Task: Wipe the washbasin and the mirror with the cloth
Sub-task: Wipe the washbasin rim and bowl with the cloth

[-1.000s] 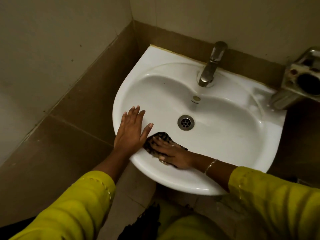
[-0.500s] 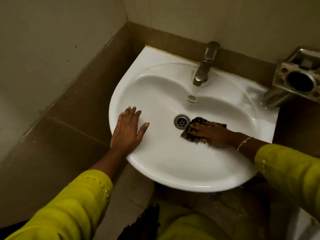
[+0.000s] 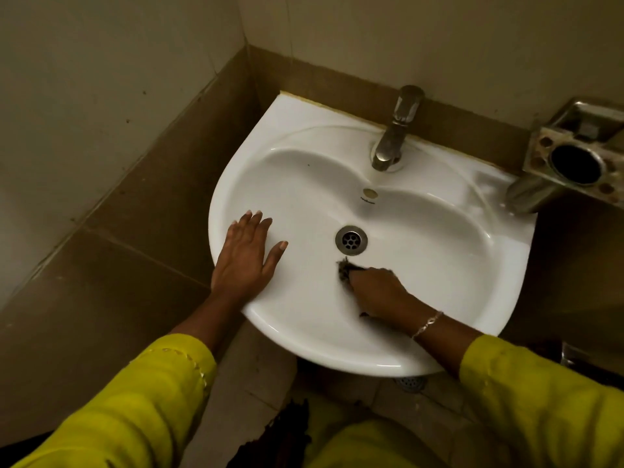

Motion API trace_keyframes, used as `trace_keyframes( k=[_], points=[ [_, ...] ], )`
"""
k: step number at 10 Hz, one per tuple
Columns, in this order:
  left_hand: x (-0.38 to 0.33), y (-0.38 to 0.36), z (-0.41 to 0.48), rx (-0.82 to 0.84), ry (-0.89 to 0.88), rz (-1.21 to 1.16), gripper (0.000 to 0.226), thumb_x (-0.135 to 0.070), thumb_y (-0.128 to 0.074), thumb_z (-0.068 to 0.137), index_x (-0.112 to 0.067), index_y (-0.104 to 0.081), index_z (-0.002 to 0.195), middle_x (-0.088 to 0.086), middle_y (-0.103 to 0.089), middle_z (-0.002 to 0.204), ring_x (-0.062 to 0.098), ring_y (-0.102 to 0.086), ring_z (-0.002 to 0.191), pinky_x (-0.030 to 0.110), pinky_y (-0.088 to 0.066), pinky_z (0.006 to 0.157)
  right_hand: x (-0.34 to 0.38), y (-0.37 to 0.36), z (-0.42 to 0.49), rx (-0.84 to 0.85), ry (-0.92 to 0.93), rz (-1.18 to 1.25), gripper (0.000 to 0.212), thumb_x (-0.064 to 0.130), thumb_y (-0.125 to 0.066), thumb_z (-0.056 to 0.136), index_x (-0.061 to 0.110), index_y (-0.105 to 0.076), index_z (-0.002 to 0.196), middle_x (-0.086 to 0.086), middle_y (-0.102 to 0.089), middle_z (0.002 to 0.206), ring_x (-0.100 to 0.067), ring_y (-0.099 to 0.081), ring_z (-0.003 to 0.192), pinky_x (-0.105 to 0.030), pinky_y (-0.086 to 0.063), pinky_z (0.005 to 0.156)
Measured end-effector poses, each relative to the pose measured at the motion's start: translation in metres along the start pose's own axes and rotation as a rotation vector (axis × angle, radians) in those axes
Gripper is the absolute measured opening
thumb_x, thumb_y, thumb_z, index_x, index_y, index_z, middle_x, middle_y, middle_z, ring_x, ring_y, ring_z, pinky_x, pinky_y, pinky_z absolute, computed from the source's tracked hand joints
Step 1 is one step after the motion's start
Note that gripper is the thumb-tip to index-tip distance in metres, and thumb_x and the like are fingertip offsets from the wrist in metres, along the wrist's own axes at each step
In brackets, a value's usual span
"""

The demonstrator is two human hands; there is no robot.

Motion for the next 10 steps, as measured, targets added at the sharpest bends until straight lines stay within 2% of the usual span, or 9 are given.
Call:
trace_keyframes(
  k=[1,2,3,4,5,6,7,8,10],
  points=[
    [0.001,-0.001,0.000,0.003,0.001,-0.001,0.075,-0.057,-0.017,0.085,-0.006,-0.041,0.134,0.016,-0.037,0.145,0.028,-0.022,0.139,0.036,-0.008,0.114,0.000,0.007,-0.012,0.159,-0.088,0.879,0.020,0.005,-0.041,0.092,0.002,-0.059,0.102,-0.010,-0.059,0.085,-0.023,-0.056,0.079,-0.028,-0.037,0.065],
    [0.001,-0.001,0.000,0.003,-0.001,0.004,0.073,-0.056,-0.018,0.086,-0.006,-0.041,0.134,0.017,-0.037,0.144,0.029,-0.024,0.139,0.037,-0.009,0.114,-0.006,0.001,-0.026,0.296,-0.274,1.867,0.017,0.008,-0.054,0.085,0.000,-0.065,0.096,-0.011,-0.068,0.078,-0.022,-0.065,0.070,-0.026,-0.051,0.066],
    [0.001,-0.001,0.000,0.004,0.002,0.005,0.073,-0.056,-0.018,0.086,-0.006,-0.041,0.134,0.016,-0.038,0.144,0.028,-0.024,0.139,0.037,-0.009,0.114,-0.005,-0.010,-0.024,0.354,-0.374,2.167,0.031,0.019,-0.075,0.067,0.003,-0.069,0.092,-0.012,-0.073,0.082,-0.023,-0.070,0.073,-0.031,-0.056,0.070],
    [0.000,-0.001,0.000,0.007,0.000,-0.001,0.072,-0.055,-0.019,0.087,-0.006,-0.042,0.134,0.016,-0.039,0.143,0.028,-0.025,0.138,0.037,-0.010,0.114,-0.001,0.005,-0.006,0.288,-0.374,2.008,0.026,0.003,-0.056,0.084,0.000,-0.058,0.110,-0.013,-0.071,0.085,-0.024,-0.069,0.076,-0.031,-0.056,0.070],
    [0.001,-0.001,0.001,0.009,0.004,-0.003,0.070,-0.054,-0.020,0.087,-0.005,-0.043,0.132,0.017,-0.040,0.142,0.029,-0.026,0.138,0.040,-0.013,0.114,-0.006,0.061,0.029,-0.081,-0.198,1.845,0.035,-0.002,-0.045,0.091,0.001,-0.049,0.126,-0.014,-0.064,0.105,-0.024,-0.061,0.091,-0.031,-0.049,0.082],
    [0.001,-0.001,0.000,0.005,0.002,0.002,0.069,-0.053,-0.022,0.088,-0.004,-0.044,0.131,0.018,-0.041,0.141,0.030,-0.028,0.137,0.040,-0.014,0.114,-0.005,0.142,0.050,-0.615,0.050,1.261,0.036,0.004,-0.043,0.095,0.004,-0.047,0.130,-0.013,-0.058,0.117,-0.020,-0.055,0.099,-0.021,-0.048,0.080],
    [0.001,-0.001,0.000,0.009,0.006,0.002,0.070,-0.053,-0.021,0.088,-0.004,-0.043,0.132,0.017,-0.041,0.142,0.029,-0.028,0.137,0.039,-0.013,0.114,0.029,0.174,0.079,-0.749,0.323,0.272,0.050,-0.002,-0.036,0.092,0.011,-0.037,0.140,-0.013,-0.034,0.148,-0.032,-0.031,0.135,-0.039,-0.024,0.111],
    [0.001,-0.001,-0.001,0.011,0.010,0.005,0.069,-0.053,-0.020,0.088,-0.005,-0.043,0.133,0.017,-0.041,0.142,0.028,-0.027,0.137,0.039,-0.012,0.114,0.045,0.131,0.119,-0.453,0.399,-0.449,0.053,0.012,-0.036,0.096,0.020,-0.021,0.146,-0.009,-0.002,0.157,-0.036,0.005,0.143,-0.055,0.004,0.112],
    [0.002,-0.002,0.000,0.016,0.007,0.022,0.068,-0.053,-0.020,0.089,-0.006,-0.043,0.132,0.016,-0.042,0.141,0.028,-0.028,0.137,0.038,-0.011,0.114,0.021,0.082,0.126,-0.284,0.331,-0.867,0.050,0.028,-0.028,0.098,0.014,-0.019,0.146,-0.008,-0.004,0.157,-0.033,0.008,0.143,-0.051,0.013,0.110]
  ],
)
Point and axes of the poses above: each hand's wrist, its own z-axis towards the middle knuckle, its own y-axis out of the back of the hand, x = y × z, the point moved 8 cm from there along z, towards the middle knuckle
